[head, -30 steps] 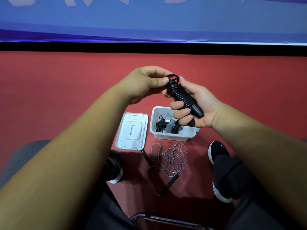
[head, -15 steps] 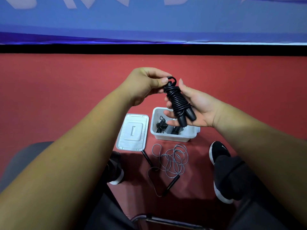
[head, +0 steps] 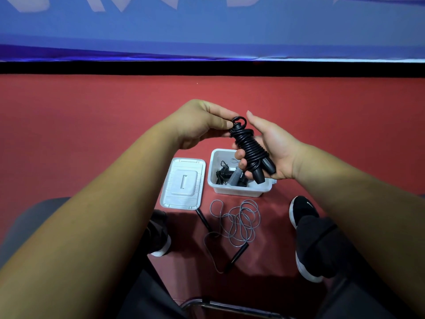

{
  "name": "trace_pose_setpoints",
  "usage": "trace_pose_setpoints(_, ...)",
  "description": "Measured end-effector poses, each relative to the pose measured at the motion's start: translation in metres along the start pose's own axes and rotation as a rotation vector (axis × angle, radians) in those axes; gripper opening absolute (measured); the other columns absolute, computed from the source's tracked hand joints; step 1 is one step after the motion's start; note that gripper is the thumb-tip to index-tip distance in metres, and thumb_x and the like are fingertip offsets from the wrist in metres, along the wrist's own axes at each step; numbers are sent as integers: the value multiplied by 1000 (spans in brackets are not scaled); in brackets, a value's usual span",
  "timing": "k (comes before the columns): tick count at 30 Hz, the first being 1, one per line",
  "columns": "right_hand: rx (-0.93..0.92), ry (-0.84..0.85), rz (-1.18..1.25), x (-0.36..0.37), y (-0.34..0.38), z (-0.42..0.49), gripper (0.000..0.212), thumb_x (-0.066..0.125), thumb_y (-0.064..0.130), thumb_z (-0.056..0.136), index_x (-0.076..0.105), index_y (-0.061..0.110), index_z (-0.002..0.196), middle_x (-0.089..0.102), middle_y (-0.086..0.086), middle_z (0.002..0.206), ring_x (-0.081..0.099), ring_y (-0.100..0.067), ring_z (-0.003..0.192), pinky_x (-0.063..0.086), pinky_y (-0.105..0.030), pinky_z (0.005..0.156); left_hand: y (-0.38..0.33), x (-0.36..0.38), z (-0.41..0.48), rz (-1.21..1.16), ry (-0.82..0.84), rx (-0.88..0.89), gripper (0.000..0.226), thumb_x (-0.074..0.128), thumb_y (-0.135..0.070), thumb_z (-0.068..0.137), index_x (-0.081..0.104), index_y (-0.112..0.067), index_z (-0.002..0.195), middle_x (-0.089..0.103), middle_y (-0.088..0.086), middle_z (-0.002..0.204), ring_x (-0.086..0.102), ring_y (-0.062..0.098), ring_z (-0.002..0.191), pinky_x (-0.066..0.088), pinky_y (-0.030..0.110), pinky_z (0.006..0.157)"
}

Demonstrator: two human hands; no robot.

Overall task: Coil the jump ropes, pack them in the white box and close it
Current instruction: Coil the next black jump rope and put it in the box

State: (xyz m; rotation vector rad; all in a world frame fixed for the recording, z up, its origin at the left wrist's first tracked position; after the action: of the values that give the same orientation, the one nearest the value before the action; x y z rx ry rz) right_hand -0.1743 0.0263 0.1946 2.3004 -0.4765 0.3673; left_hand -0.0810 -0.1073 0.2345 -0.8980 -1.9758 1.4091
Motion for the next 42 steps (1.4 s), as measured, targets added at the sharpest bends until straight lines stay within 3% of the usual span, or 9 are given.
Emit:
trace_pose_setpoints(6, 22, 15, 12, -3, -4, 1, 92, 56, 84, 87, 67, 2, 126, 55, -1, 77, 55, -20, 66, 48, -34, 62, 1, 8, -4, -21, -3, -25, 29, 60, 19, 90, 75, 4, 110, 76, 22, 100, 75, 25, 87, 61, 27, 80)
trace_pose_setpoints(15, 25, 32, -2, 0, -8, 5, 71, 62, 76, 88, 69, 9, 109, 54, 0, 77, 54, -20, 66, 46, -35, 62, 7, 9, -5, -27, -69, -75, 28, 60, 17, 89, 76, -6, 91, 75, 13, 83, 72, 21, 73, 61, 26, 68)
trace_pose_setpoints(20, 17, 3, -17, 1, -7, 4, 63, 61, 74, 88, 69, 12, 98, 53, 2, 75, 53, -19, 63, 45, -33, 59, 18, 2, -3, -135, -88, -210, 29, 65, 10, 91, 70, -16, 105, 75, 6, 86, 72, 13, 73, 55, 22, 64)
trace_pose_setpoints(26, 5, -42, -71, 0, 0, 5, 58, 60, 75, 85, 65, 17, 93, 53, 4, 72, 53, -18, 62, 48, -33, 59, 24, 1, -6, -249, 17, -341, 39, 66, 1, 96, 63, -1, 134, 73, 7, 98, 74, 9, 80, 59, 16, 71)
trace_pose_setpoints(30, 6, -59, -107, -3, -1, 7, 58, 60, 75, 85, 64, 17, 94, 54, 3, 73, 53, -18, 61, 49, -33, 60, 23, 3, -12, -195, 31, -370, 14, 66, -3, 97, 69, -13, 107, 76, 2, 88, 74, 5, 74, 56, 15, 65)
trace_pose_setpoints(35, 0, -62, -130, -3, 1, 6, 55, 60, 72, 85, 63, 18, 93, 53, 3, 73, 54, -18, 61, 48, -33, 61, 24, 3, -13, -204, -3, -376, 16, 69, -4, 94, 65, -16, 85, 73, 0, 82, 72, 6, 71, 52, 16, 59)
trace_pose_setpoints(42, -20, -129, -242, -3, 2, 6, 48, 57, 67, 85, 63, 20, 84, 54, 3, 70, 53, -18, 59, 49, -33, 66, 21, 9, -15, -156, -74, -378, 12, 62, -4, 93, 65, -13, 86, 71, -3, 81, 68, 2, 65, 44, 15, 55)
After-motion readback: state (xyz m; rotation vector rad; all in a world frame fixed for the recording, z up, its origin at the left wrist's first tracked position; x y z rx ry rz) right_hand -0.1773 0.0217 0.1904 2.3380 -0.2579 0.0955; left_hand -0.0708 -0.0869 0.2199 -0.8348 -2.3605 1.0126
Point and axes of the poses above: each hand's wrist, its own z-axis towards the middle knuckle, its own x-axis out of the palm, y = z × x, the point moved 7 cm from there along z, towards the middle knuckle
